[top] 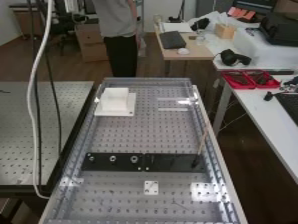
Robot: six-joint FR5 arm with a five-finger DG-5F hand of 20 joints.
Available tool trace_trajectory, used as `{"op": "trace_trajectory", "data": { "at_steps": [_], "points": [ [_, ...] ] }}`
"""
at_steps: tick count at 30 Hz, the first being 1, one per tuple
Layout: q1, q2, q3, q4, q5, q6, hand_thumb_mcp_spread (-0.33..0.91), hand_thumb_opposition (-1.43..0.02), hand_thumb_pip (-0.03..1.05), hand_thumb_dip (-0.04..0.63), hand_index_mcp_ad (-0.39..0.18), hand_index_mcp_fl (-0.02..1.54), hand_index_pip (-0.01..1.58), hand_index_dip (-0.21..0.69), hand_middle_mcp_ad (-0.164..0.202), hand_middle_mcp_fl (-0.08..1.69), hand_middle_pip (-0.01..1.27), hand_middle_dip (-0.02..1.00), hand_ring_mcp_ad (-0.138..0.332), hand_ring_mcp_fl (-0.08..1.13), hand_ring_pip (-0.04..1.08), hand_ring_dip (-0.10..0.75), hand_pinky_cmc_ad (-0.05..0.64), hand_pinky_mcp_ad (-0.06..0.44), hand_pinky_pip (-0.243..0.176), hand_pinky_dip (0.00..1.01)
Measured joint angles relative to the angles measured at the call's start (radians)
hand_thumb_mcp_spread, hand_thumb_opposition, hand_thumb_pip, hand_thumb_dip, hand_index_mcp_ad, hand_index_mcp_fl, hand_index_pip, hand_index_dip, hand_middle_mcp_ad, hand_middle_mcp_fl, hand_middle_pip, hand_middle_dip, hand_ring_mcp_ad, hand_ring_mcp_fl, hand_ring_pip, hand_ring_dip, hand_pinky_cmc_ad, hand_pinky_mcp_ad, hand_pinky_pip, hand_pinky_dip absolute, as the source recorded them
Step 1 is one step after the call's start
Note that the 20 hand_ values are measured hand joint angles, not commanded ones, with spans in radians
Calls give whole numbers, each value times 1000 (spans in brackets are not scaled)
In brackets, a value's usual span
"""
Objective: Grab the paper clip and place it in the clear container
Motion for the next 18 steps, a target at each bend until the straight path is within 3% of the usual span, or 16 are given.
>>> {"op": "trace_trajectory", "data": {
  "at_steps": [4, 6, 8, 11, 12, 18],
  "points": [
    [1, -1, 1, -3, 1, 0, 5, -3, 12, 0, -42, -3, 2, 19, -37, 9, 7, 44, 72, 14, 16, 12, 44, 37, 17, 19],
    [1, -1, 2, -3, 2, 0, 119, -126, 138, 16, -44, -7, 3, 21, -37, 5, 28, 40, 72, 17, 10, 12, 52, 47, 17, 45],
    [2, -1, 3, -3, 2, 0, 211, -271, 182, 23, -44, 24, 24, 47, -37, 7, 58, 44, 72, 3, 28, 12, 80, 89, 3, 75],
    [3, -3, 5, -4, 2, 2, 243, -422, 188, 23, -47, 40, 35, 61, -40, 45, 91, 45, 63, 2, 63, 12, 148, 164, 5, 141],
    [3, -3, 5, -4, 1, 2, 265, -476, 190, 23, -47, 44, 51, 77, -37, 40, 87, 51, 75, 3, 58, 12, 178, 194, -12, 159],
    [4, -3, 5, -1, 0, 2, 279, -588, 194, 23, -47, 61, 72, 122, -37, 42, 117, 82, 126, 0, 75, 21, 295, 262, -30, 216]
  ]
}}
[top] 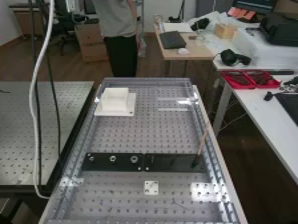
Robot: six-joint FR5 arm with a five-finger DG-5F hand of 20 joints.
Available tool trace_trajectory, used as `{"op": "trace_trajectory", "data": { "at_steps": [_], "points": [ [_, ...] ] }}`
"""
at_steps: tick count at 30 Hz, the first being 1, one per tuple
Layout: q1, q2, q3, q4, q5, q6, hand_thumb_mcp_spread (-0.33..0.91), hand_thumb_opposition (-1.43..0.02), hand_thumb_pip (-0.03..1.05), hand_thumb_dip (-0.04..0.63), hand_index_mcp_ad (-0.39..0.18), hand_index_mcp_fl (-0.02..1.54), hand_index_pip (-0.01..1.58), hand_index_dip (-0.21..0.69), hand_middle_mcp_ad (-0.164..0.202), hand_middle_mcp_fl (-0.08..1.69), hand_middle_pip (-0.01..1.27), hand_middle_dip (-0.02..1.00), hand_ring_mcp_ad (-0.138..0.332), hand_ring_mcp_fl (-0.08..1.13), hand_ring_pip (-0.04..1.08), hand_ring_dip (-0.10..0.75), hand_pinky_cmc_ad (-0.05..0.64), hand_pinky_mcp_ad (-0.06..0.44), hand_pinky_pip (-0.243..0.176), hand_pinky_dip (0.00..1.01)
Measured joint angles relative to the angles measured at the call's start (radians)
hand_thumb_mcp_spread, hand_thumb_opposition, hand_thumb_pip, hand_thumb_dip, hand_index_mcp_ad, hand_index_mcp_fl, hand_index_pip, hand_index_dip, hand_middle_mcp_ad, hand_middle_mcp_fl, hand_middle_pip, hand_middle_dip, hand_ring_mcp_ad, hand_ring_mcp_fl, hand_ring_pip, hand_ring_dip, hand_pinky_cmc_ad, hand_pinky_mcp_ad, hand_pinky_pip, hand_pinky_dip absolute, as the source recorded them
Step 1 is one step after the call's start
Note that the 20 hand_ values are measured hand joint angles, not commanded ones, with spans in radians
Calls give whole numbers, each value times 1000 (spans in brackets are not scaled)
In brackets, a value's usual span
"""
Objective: Grab the paper clip and place it in the clear container
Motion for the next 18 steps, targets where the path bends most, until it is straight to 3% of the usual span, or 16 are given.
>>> {"op": "trace_trajectory", "data": {
  "at_steps": [7, 18],
  "points": [
    [0, 4, -10, 5, 4, 1, 279, -632, 201, 23, -40, 72, 70, 127, -37, 40, 126, 94, 138, 7, 96, 23, 351, 295, -49, 246],
    [0, 1, -38, 22, 12, 13, 279, -651, 213, 19, -37, 70, 73, 138, -28, 70, 136, 103, 155, 12, 99, 26, 375, 311, -61, 257]
  ]
}}
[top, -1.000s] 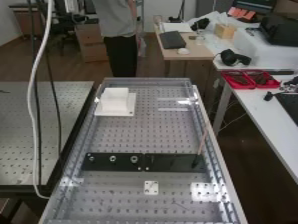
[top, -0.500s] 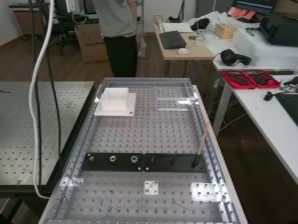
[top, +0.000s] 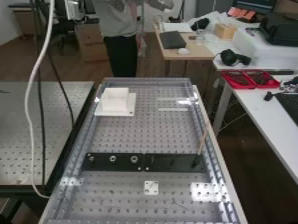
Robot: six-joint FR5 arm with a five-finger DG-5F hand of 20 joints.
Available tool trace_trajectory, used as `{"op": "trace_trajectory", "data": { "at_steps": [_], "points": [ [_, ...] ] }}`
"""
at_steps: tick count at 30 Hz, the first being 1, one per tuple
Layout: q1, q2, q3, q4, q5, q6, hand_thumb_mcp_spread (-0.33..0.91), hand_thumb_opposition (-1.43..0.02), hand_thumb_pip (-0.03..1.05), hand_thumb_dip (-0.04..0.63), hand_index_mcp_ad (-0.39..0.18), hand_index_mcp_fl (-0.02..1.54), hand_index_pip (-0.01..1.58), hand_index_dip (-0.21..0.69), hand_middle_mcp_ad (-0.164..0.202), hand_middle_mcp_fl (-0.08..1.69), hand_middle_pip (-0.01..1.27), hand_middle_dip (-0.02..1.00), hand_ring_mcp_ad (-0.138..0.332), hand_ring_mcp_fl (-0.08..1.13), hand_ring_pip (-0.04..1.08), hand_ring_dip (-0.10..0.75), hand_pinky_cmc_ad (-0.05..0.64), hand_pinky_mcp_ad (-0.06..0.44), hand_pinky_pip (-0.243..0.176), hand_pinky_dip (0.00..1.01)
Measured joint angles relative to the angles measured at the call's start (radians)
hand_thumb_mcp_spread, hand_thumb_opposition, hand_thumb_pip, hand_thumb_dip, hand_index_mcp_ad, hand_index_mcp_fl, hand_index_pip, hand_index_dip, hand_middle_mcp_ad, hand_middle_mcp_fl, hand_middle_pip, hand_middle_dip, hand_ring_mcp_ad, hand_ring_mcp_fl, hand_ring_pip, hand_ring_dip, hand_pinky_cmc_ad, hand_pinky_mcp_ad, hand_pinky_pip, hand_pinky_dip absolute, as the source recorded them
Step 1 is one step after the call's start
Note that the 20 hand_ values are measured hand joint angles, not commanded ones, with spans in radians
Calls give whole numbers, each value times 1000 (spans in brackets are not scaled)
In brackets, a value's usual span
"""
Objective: Grab the paper clip and place it in the clear container
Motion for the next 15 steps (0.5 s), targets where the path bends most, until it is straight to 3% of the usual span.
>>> {"op": "trace_trajectory", "data": {
  "at_steps": [11, 15],
  "points": [
    [-6, -29, -53, 52, 13, 37, 276, -648, 241, 17, -40, 70, 73, 138, -24, 68, 138, 108, 157, 12, 99, 26, 377, 314, -61, 257],
    [-12, -44, -82, 75, 26, 40, 300, -658, 304, 23, -40, 70, 73, 138, -23, 68, 138, 110, 157, 12, 99, 26, 375, 314, -61, 257]
  ]
}}
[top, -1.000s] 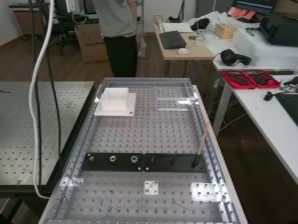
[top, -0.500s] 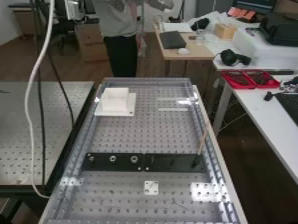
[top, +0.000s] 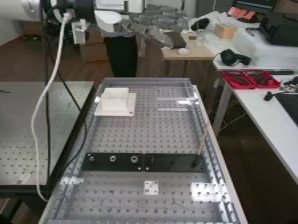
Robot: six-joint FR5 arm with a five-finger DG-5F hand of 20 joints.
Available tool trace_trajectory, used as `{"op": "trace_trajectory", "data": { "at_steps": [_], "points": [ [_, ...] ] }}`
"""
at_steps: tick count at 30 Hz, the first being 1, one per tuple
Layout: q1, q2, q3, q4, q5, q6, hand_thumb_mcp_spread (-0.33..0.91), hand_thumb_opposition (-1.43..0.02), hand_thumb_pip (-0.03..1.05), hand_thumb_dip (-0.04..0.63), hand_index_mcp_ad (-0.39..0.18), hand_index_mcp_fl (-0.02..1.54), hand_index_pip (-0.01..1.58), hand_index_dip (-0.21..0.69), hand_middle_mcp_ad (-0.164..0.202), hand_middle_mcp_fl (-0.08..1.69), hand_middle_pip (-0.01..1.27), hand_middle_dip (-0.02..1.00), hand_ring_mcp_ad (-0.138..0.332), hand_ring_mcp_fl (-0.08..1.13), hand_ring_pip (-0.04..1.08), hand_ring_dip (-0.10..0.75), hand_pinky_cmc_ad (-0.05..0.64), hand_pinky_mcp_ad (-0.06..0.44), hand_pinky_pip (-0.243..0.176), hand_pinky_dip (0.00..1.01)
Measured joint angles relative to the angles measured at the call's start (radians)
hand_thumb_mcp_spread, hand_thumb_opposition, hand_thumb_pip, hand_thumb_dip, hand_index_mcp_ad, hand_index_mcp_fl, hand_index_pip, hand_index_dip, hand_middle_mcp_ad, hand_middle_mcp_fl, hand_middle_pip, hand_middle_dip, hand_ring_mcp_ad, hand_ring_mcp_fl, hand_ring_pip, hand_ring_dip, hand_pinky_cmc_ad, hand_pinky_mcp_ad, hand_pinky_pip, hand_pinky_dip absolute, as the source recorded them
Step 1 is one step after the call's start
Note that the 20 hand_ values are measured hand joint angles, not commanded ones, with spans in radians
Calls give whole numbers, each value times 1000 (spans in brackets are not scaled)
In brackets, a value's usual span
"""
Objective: Grab the paper clip and place it in the clear container
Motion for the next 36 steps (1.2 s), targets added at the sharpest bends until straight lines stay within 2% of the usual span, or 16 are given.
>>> {"op": "trace_trajectory", "data": {
  "at_steps": [7, 9, 16, 20, 22, 26, 32, 36],
  "points": [
    [-27, -35, -69, 71, 12, 19, 319, -679, 339, 31, -40, 63, 70, 131, -19, 126, 138, 126, 159, 12, 94, 37, 379, 314, -61, 257],
    [-33, -44, -82, 88, 18, 18, 353, -696, 387, 65, -40, 63, 66, 124, -19, 150, 134, 126, 155, 12, 94, 37, 379, 314, -58, 257],
    [-67, -99, -98, 95, 62, 8, 379, -723, 405, 138, -42, 70, 86, 94, -24, 211, 138, 157, 155, 12, 101, 40, 379, 311, -61, 239],
    [-87, -123, -106, 101, 89, 4, 408, -723, 468, 152, -45, 89, 86, 94, -28, 248, 136, 176, 157, 12, 101, 44, 379, 311, -58, 220],
    [-102, -137, -118, 118, 105, 2, 407, -730, 473, 175, -52, 152, 86, 91, -28, 243, 131, 192, 159, 12, 94, 51, 375, 314, -44, 218],
    [-126, -154, -139, 160, 124, -5, 410, -742, 478, 190, -61, 161, 101, 94, -31, 241, 129, 201, 155, 12, 96, 51, 375, 314, -40, 202],
    [-177, -207, -144, 195, 133, -40, 428, -742, 480, 206, -105, 192, 291, 98, -28, 218, 122, 204, 154, 14, 93, 51, 374, 314, -26, 195],
    [-208, -249, -136, 229, 120, -59, 454, -754, 497, 220, -106, 213, 517, 105, -31, 202, 120, 202, 147, 12, 101, 58, 374, 312, -10, 188]
  ]
}}
